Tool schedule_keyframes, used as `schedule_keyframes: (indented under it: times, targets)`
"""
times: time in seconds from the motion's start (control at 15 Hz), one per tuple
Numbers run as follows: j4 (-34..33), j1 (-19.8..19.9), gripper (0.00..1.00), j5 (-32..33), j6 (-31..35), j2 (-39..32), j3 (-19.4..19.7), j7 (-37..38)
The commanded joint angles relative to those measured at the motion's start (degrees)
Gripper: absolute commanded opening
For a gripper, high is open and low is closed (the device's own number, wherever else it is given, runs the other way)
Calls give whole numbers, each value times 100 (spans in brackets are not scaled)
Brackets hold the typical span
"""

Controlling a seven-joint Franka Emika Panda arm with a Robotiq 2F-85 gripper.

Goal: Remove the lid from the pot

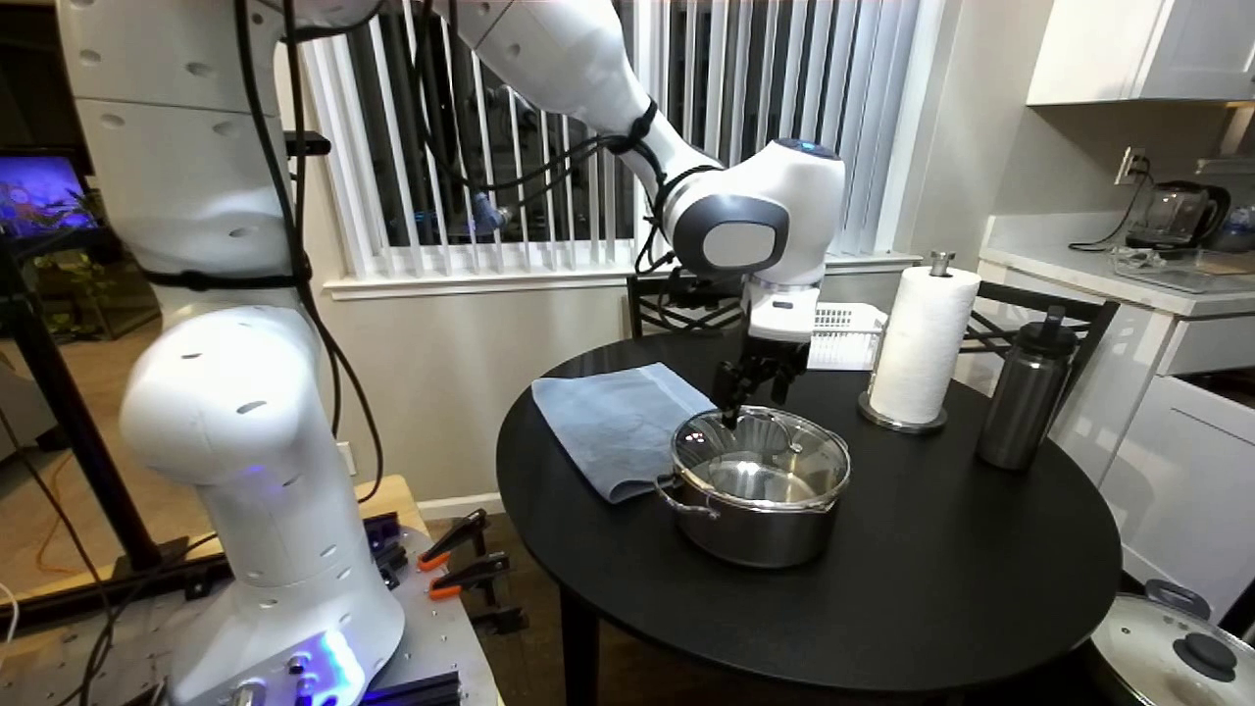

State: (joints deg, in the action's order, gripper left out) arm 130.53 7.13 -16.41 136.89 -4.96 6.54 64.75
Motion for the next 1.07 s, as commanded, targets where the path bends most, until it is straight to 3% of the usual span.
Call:
schedule_keyframes:
  times: [0.0,0.47,0.8,1.0]
  targets:
    - [-149,-71,100,-49,-198,-95,9,148]
    - [-424,-202,100,148,-160,-423,38,277]
    - [-506,-237,100,997,-101,-437,206,501]
    - [-528,-225,100,1116,-193,-434,175,324]
